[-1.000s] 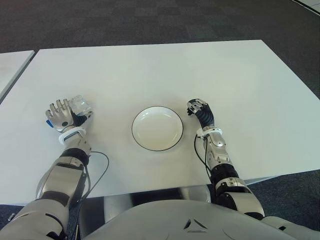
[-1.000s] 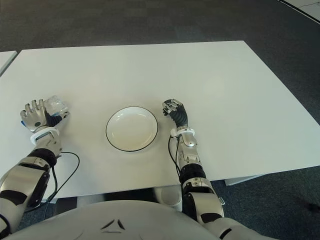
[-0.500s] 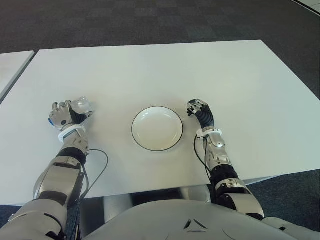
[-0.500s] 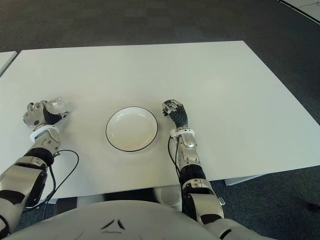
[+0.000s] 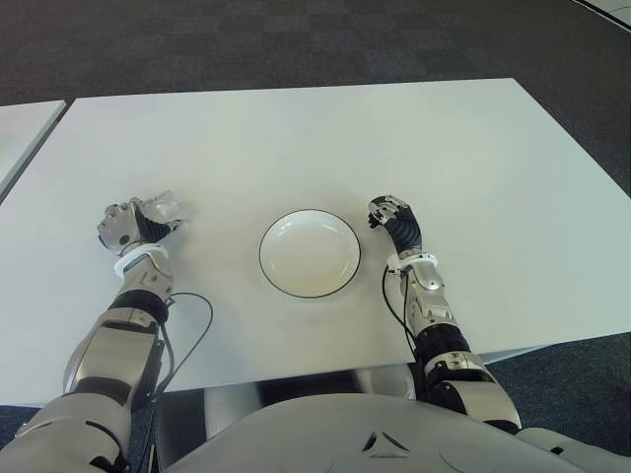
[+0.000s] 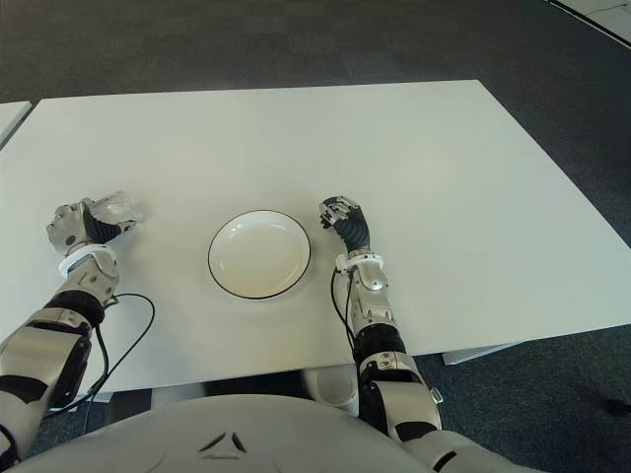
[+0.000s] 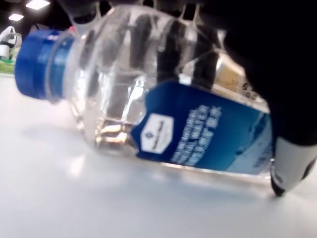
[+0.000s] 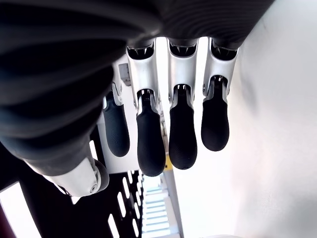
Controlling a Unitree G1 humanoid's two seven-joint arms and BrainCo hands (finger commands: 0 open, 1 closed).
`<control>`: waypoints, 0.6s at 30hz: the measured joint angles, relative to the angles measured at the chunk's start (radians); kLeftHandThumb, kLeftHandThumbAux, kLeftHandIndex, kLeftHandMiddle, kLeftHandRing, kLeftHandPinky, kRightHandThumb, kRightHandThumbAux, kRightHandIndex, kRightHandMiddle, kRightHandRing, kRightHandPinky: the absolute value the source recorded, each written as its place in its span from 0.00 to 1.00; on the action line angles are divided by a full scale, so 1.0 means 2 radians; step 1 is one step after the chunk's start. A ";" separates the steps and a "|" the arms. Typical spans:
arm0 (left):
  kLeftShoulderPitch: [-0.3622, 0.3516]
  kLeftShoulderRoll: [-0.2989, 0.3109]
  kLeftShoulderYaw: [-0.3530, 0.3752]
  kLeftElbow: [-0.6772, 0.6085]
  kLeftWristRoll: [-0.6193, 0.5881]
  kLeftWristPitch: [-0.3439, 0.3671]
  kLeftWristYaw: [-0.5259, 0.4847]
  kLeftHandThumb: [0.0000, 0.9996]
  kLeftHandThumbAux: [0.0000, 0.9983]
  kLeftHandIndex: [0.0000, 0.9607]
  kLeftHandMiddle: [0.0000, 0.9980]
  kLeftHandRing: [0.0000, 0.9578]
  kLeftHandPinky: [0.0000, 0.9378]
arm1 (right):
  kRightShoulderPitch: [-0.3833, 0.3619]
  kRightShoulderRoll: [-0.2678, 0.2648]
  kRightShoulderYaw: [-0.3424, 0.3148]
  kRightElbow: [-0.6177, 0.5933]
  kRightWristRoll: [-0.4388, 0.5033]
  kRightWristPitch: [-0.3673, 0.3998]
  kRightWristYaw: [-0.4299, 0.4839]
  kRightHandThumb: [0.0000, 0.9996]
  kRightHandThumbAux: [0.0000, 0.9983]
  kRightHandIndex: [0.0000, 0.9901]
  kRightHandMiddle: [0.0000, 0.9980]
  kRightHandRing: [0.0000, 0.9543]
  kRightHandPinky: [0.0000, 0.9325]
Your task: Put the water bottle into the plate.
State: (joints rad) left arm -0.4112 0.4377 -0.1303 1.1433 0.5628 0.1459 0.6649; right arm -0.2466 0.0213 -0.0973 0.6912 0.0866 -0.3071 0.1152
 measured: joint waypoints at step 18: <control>0.029 -0.001 0.029 -0.025 -0.062 -0.093 -0.011 0.85 0.67 0.41 0.54 0.89 0.90 | -0.004 0.000 -0.001 0.012 -0.001 0.000 0.000 0.70 0.73 0.44 0.64 0.64 0.64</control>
State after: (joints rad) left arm -0.3532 0.4365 -0.0732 1.0929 0.4392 -0.0401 0.6428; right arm -0.2538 0.0216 -0.1001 0.7145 0.0854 -0.3074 0.1145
